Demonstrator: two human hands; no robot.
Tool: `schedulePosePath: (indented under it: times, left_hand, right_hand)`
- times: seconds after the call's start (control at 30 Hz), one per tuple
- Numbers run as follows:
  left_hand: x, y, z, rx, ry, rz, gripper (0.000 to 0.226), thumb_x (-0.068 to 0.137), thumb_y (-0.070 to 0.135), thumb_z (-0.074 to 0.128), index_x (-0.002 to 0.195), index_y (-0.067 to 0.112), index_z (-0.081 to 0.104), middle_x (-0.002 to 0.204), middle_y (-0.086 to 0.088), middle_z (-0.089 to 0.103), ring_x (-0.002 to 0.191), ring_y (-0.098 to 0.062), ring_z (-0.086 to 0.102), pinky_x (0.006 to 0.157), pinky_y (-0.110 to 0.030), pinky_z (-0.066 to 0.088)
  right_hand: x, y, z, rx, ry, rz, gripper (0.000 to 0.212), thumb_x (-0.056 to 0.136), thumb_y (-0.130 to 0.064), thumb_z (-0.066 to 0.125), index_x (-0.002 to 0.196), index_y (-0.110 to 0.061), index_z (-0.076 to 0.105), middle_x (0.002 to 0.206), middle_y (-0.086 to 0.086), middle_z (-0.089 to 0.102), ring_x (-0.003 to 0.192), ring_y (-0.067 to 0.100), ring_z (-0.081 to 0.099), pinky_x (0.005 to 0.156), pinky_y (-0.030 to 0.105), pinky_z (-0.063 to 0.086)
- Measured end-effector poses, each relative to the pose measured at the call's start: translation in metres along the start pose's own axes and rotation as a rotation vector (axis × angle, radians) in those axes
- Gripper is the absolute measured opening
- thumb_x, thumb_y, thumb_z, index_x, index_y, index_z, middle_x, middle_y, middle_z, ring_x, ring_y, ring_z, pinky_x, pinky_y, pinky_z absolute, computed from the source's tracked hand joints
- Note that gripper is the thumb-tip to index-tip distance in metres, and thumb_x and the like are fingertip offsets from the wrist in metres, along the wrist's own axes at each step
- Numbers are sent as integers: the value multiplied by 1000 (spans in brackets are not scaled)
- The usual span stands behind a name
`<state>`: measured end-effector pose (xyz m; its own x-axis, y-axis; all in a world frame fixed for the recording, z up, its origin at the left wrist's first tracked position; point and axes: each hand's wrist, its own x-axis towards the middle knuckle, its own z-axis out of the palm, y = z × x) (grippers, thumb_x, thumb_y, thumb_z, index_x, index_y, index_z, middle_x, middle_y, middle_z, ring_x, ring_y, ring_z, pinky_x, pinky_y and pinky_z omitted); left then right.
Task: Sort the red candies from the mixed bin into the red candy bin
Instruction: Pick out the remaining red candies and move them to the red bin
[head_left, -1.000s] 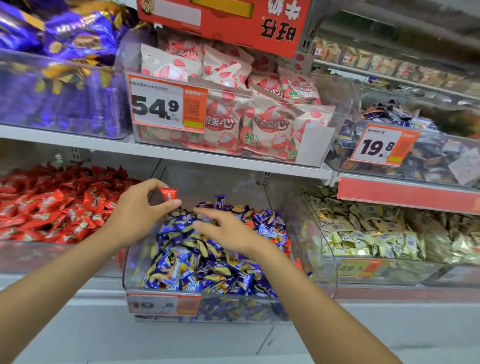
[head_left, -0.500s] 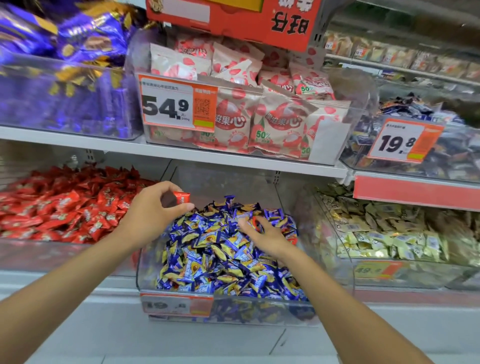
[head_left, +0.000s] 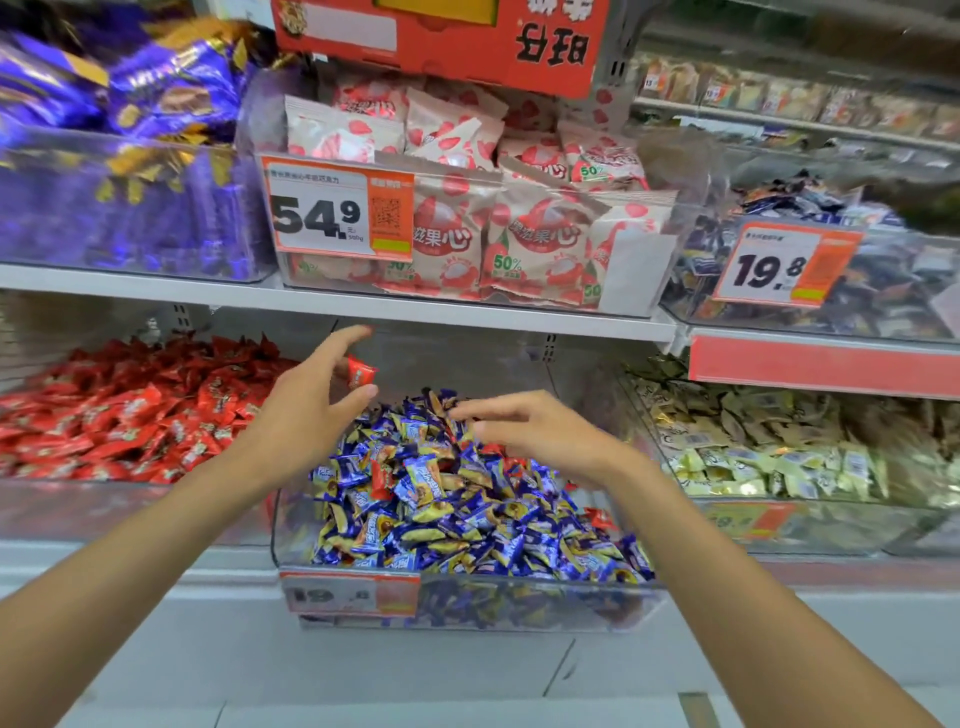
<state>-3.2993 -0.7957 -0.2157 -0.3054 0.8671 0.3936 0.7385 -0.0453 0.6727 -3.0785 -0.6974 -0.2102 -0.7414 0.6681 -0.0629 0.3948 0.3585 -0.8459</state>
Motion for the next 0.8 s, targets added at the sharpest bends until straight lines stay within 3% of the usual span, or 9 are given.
schedulePosePath:
  times: [0.13, 0.27, 0.4, 0.5, 0.57, 0.63, 0.7, 0.8]
  left_hand:
    - [1, 16, 4, -32, -141, -10, 15, 91, 10, 55, 95, 24, 55, 75, 5, 54, 53, -8, 45, 52, -25, 38]
    - [-6, 18, 21, -69, -336, -141, 13, 91, 4, 48, 91, 17, 49, 69, 0, 45, 52, -11, 34, 46, -20, 29]
    - [-15, 2, 38, 36, -399, -197, 25, 89, 14, 62, 88, 12, 37, 78, -3, 39, 60, -13, 32, 54, -25, 30]
    - [-18, -10, 43, 97, -420, -243, 31, 87, 17, 67, 85, 12, 37, 78, -4, 42, 62, -15, 34, 56, -27, 31]
    - [-20, -13, 46, 101, -370, -251, 28, 88, 12, 64, 81, 13, 38, 74, -5, 46, 62, -16, 37, 58, -29, 33]
    - [-21, -14, 50, 80, -308, -251, 29, 88, 8, 63, 78, 15, 37, 71, -6, 47, 63, -19, 41, 59, -32, 35]
    - [-21, -13, 49, 45, -243, -233, 29, 89, 7, 61, 77, 15, 36, 70, -8, 48, 61, -19, 42, 56, -31, 36]
    - [-13, -4, 42, -15, -140, -186, 25, 91, 11, 60, 81, 12, 37, 71, -9, 48, 56, -15, 37, 51, -25, 31]
  right_hand:
    - [-21, 19, -26, -11, 131, 50, 27, 95, -8, 54, 117, -19, 66, 117, -8, 66, 103, -3, 59, 84, 14, 49]
    - [-21, 35, -30, -110, 134, 91, 29, 94, -2, 52, 113, -20, 65, 117, -4, 64, 106, 3, 58, 91, 16, 44]
    - [-7, 50, -31, -133, 196, 116, 34, 95, -1, 48, 120, -18, 62, 125, 0, 59, 117, 13, 55, 97, 24, 42]
    - [12, 65, -26, -156, 196, 169, 35, 97, -5, 47, 128, -17, 56, 129, 4, 56, 117, 28, 57, 100, 41, 47]
    - [27, 75, -16, -184, 161, 219, 37, 98, -11, 47, 135, -16, 50, 126, 5, 54, 110, 30, 59, 95, 42, 49]
    - [40, 86, -4, -222, 129, 246, 40, 98, -13, 48, 138, -12, 46, 119, 5, 53, 92, 23, 59, 77, 33, 50]
    - [49, 94, 3, -235, 138, 240, 31, 96, -6, 50, 127, -5, 55, 118, 8, 55, 84, 15, 54, 65, 22, 44]
    - [56, 98, -2, -119, 175, 259, 13, 89, 0, 59, 89, -12, 66, 106, 6, 60, 86, 18, 60, 80, 31, 52]
